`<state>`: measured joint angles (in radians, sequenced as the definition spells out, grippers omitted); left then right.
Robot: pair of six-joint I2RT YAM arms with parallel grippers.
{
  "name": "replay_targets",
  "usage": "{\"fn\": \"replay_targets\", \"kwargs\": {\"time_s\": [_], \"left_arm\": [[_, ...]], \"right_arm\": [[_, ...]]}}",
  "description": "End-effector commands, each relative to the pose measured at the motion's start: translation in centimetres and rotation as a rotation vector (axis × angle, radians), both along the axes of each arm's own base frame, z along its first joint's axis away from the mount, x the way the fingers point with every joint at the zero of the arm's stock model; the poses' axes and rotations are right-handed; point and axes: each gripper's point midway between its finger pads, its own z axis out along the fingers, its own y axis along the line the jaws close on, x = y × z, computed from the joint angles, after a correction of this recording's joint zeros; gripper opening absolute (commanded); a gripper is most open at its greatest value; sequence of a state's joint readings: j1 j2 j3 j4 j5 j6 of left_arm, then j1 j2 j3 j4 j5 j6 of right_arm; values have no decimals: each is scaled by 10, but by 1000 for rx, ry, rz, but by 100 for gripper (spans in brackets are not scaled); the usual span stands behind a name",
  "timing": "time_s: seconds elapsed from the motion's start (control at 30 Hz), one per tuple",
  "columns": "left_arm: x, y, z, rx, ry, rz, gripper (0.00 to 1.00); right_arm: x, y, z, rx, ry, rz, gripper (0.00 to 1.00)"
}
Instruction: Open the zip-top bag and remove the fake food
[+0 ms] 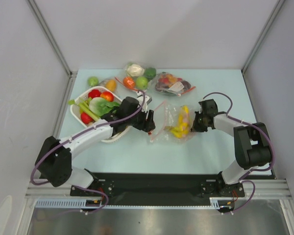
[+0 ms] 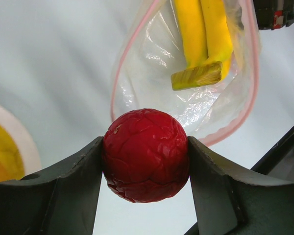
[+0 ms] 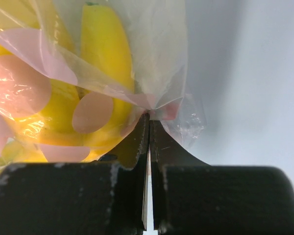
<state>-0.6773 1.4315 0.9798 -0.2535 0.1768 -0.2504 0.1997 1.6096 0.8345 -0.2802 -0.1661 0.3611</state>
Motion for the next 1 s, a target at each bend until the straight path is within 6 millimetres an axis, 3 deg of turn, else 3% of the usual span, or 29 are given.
{"fn": "replay_targets", "kwargs": {"time_s": [0.0, 0.07, 0.3, 0.4, 0.5, 0.53, 0.6, 0.63, 0.7, 0.73, 0.83, 0.97], "left_arm": [[4, 12, 37, -50, -94, 13, 32], [7, 20, 42, -63, -86, 37, 32], [16, 62, 87, -130, -160, 131, 33], [21, 92, 102, -103, -185, 198, 33], [27, 132, 111, -58, -206, 297, 34], [31, 154, 115, -42, -230, 349, 34], [31, 180, 113, -19, -218, 414, 34], [35, 205, 114, -5, -225, 478, 34], [32, 229, 111, 10, -213, 534, 34], [32, 252, 107, 28, -202, 595, 35], [33, 280, 97, 69, -177, 695, 35], [35, 306, 64, 102, -93, 796, 35]], "right_arm": [[-11, -12, -9, -53, 51, 2, 0], [-12, -12, -10, -52, 54, 1, 0], [-13, -13, -9, -54, 55, 0, 0], [-13, -13, -9, -53, 57, -1, 0], [-13, -13, -9, -52, 57, 0, 0], [-12, -13, -8, -51, 54, 2, 0], [-12, -12, -8, -49, 55, 1, 0], [-12, -12, -7, -48, 53, 3, 0], [-11, -12, -7, -48, 53, 3, 0], [-11, -12, -7, -48, 53, 2, 0], [-10, -12, -6, -46, 50, 2, 0], [-10, -11, -6, -42, 51, 4, 0]]}}
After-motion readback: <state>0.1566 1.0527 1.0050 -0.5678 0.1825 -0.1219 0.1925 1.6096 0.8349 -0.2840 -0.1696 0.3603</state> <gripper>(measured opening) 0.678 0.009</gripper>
